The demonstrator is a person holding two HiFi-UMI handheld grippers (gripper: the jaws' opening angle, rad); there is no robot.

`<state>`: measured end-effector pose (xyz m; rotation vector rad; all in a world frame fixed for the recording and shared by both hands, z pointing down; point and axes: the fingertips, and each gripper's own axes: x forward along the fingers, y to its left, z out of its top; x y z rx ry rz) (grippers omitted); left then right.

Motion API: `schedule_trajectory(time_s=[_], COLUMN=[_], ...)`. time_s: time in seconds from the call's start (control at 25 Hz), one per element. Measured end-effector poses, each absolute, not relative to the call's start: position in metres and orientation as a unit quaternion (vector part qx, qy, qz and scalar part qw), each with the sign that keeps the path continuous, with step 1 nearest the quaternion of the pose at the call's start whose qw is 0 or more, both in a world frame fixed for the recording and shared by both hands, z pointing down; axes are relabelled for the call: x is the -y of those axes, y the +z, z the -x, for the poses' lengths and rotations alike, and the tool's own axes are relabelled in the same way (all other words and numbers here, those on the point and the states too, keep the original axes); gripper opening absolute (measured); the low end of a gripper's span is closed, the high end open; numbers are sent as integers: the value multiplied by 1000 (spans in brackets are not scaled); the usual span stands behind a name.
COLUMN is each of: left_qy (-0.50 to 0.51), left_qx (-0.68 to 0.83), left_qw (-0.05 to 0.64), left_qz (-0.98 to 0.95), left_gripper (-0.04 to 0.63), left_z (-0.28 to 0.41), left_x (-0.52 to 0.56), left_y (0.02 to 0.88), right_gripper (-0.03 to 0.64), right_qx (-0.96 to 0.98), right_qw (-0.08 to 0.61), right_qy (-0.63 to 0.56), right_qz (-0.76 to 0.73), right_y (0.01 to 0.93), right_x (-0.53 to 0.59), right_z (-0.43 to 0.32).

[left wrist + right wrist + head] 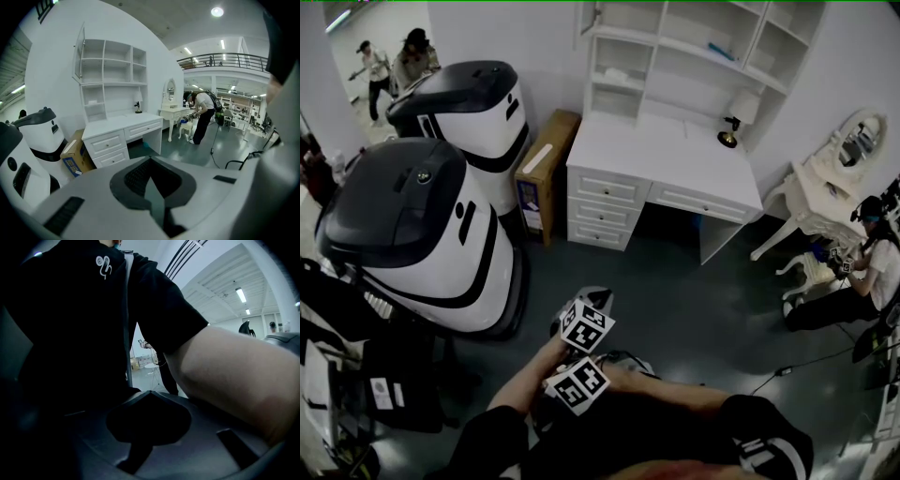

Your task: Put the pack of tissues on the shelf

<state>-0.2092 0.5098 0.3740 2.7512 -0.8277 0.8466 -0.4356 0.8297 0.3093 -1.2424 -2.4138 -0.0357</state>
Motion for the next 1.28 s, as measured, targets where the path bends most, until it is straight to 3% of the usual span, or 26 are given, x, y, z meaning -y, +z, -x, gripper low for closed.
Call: schedule_trajectory(time_s=[0.4, 0.6, 0.68, 0.8, 0.88, 1.0, 1.04, 1.12, 1.2, 1.28], left_qy=[271, 257, 223, 125, 13, -165, -196, -201, -165, -98], left_qx=[263, 258, 286, 386, 447, 434, 426, 465, 543, 578], left_qw=[81, 53, 37, -21, -44, -89, -95, -42, 52, 98], left_qz=[-922, -930, -931, -914, -894, -881, -878, -861, -822, -804], left_gripper=[11, 11, 11, 10, 10, 10, 10, 10, 9, 11], left_z=[192, 187, 205, 254, 289, 318, 320, 325, 334, 325], left_x=[-518, -513, -483, -410, -387, -408, -418, -421, -415, -409], left_y=[373, 355, 315, 184, 78, -45, -59, -34, 37, 107], right_gripper=[11, 12, 12, 12, 12, 12, 12, 12, 12, 12], right_qx=[852, 879, 930, 998, 988, 939, 923, 886, 834, 786], right_qw=[199, 186, 145, 27, -29, -99, -132, -175, -163, -128], right_qy=[34, 23, -14, -23, -57, -186, -209, -219, -187, -120], right_qz=[484, 440, 337, 43, -140, -271, -295, -369, -493, -593], right_y=[304, 302, 282, 188, 106, -12, -42, -68, -49, 4], right_x=[-846, -838, -795, -648, -553, -492, -493, -496, -482, -464], right_z=[427, 429, 424, 380, 328, 254, 237, 202, 164, 133])
